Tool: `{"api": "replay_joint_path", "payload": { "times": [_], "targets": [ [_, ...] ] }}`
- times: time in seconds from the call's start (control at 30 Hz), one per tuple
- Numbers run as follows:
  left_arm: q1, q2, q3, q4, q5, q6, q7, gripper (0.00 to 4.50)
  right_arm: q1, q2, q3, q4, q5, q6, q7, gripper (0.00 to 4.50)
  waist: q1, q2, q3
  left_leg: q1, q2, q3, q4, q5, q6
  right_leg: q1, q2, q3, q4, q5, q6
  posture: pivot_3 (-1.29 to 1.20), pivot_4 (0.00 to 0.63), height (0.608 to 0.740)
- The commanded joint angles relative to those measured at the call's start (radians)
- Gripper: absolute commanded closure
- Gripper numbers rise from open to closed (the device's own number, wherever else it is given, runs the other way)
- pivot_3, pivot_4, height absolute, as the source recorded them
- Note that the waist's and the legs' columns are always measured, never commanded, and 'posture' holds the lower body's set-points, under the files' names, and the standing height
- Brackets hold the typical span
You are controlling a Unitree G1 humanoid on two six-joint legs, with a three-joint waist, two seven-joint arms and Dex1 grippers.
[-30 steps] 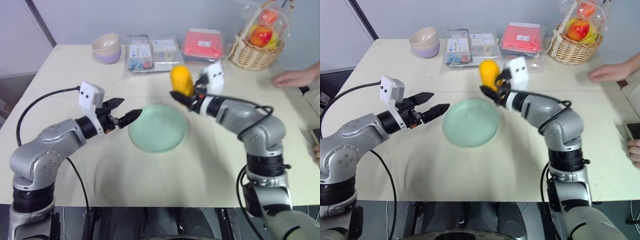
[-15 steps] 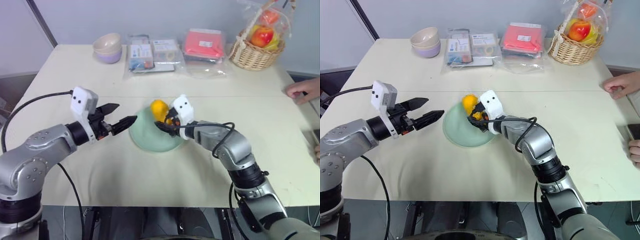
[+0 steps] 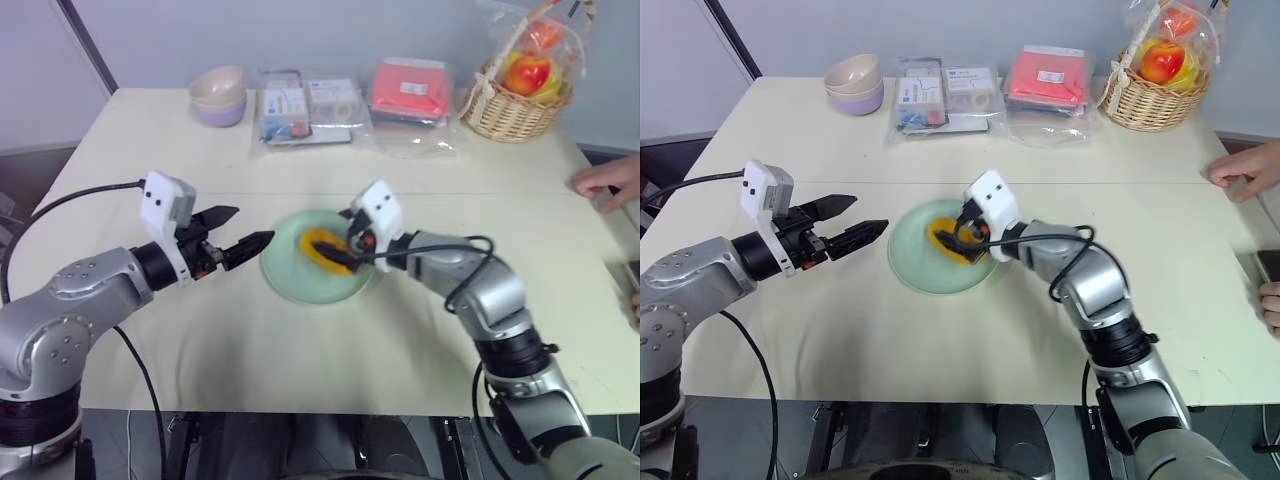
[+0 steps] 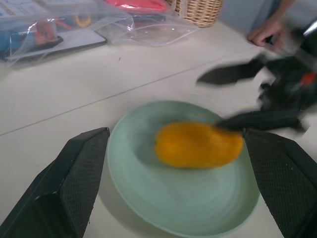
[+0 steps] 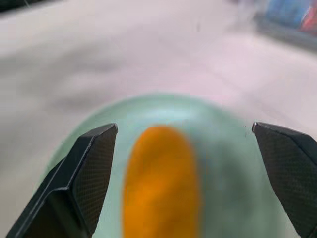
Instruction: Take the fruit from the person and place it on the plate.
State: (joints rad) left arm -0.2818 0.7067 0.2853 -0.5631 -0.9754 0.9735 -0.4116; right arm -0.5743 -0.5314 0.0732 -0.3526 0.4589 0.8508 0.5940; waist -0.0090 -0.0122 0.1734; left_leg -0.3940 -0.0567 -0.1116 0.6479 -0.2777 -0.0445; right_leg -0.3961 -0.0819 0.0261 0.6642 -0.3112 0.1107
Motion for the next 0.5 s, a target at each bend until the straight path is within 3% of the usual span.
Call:
{"api": "replay_joint_path", "payload": {
  "times": [0.03, 0.2, 0.5],
  "targets": [
    [0.0, 0.028, 0.007, -0.027, -0.024, -0.01, -0.043, 0.0, 0.062, -0.162, -0.166, -0.148, 0.092, -0.027, 0.157, 0.05, 0.003, 0.0, 0.0, 0.0, 0.0, 0.0, 0.0, 0.0, 0.0, 0.0, 0.0, 0.0, -0.001, 0.0, 0.0, 0.0, 0.15, 0.74],
    [0.005, 0.047, 0.005, -0.029, -0.032, -0.016, -0.077, 0.0, 0.232, -0.37, -0.392, -0.222, 0.216, 0.006, 0.307, 0.05, -0.008, 0.0, 0.0, 0.001, 0.002, 0.001, -0.001, -0.002, 0.003, 0.001, 0.001, 0.0, -0.002, 0.0, 0.0, 0.0, 0.15, 0.74],
    [0.0, 0.046, 0.001, -0.027, -0.033, -0.016, -0.087, 0.0, 0.321, -0.394, -0.434, -0.241, 0.228, -0.012, 0.267, 0.05, -0.002, 0.0, 0.0, 0.002, 0.002, 0.001, 0.0, -0.001, 0.003, 0.003, 0.001, 0.0, -0.001, 0.0, 0.0, 0.0, 0.15, 0.74]
  ]
}}
